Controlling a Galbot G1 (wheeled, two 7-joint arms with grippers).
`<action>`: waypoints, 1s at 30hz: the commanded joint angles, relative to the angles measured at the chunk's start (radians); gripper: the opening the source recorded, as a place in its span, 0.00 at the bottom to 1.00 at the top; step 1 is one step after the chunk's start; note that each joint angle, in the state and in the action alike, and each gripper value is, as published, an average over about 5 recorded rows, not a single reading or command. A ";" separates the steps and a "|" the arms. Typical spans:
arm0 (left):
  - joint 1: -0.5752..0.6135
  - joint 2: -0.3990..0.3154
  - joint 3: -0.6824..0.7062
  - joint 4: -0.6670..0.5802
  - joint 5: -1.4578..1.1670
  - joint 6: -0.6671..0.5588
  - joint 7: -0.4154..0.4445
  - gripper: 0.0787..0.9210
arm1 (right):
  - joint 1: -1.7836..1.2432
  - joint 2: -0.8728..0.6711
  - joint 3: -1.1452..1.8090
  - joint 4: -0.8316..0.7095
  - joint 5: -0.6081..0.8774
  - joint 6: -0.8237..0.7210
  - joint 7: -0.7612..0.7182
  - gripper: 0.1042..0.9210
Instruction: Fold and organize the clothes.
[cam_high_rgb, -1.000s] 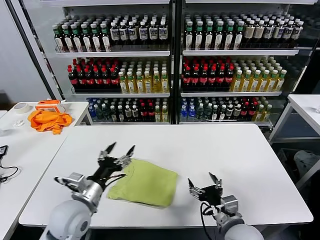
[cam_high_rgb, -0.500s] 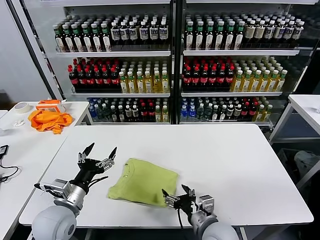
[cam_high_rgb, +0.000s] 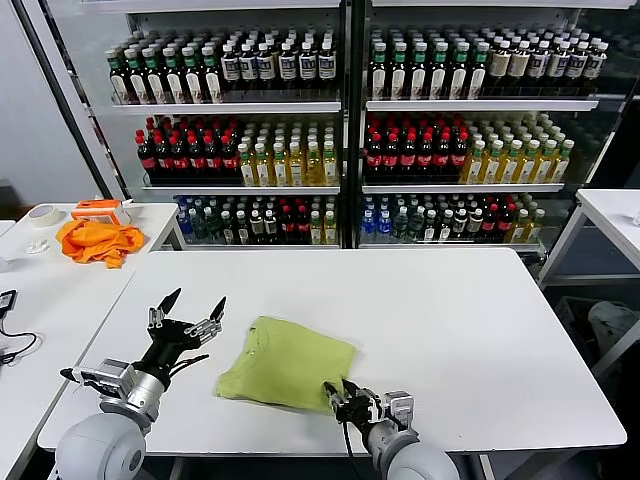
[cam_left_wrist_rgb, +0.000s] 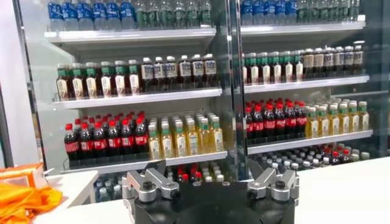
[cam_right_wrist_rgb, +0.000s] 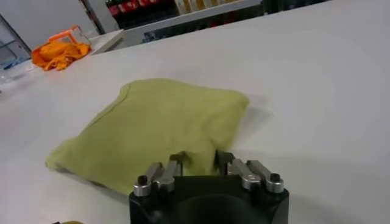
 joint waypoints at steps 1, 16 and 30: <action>0.008 0.001 -0.007 0.002 -0.010 0.017 -0.002 0.88 | 0.015 0.022 -0.019 -0.030 -0.005 -0.006 0.035 0.30; 0.008 -0.001 -0.007 -0.011 0.007 0.011 -0.002 0.88 | 0.126 -0.054 0.140 -0.059 -0.140 -0.006 -0.084 0.01; 0.001 -0.020 0.016 0.037 0.106 -0.057 -0.001 0.88 | 0.050 -0.109 0.228 -0.081 -0.259 0.036 -0.244 0.01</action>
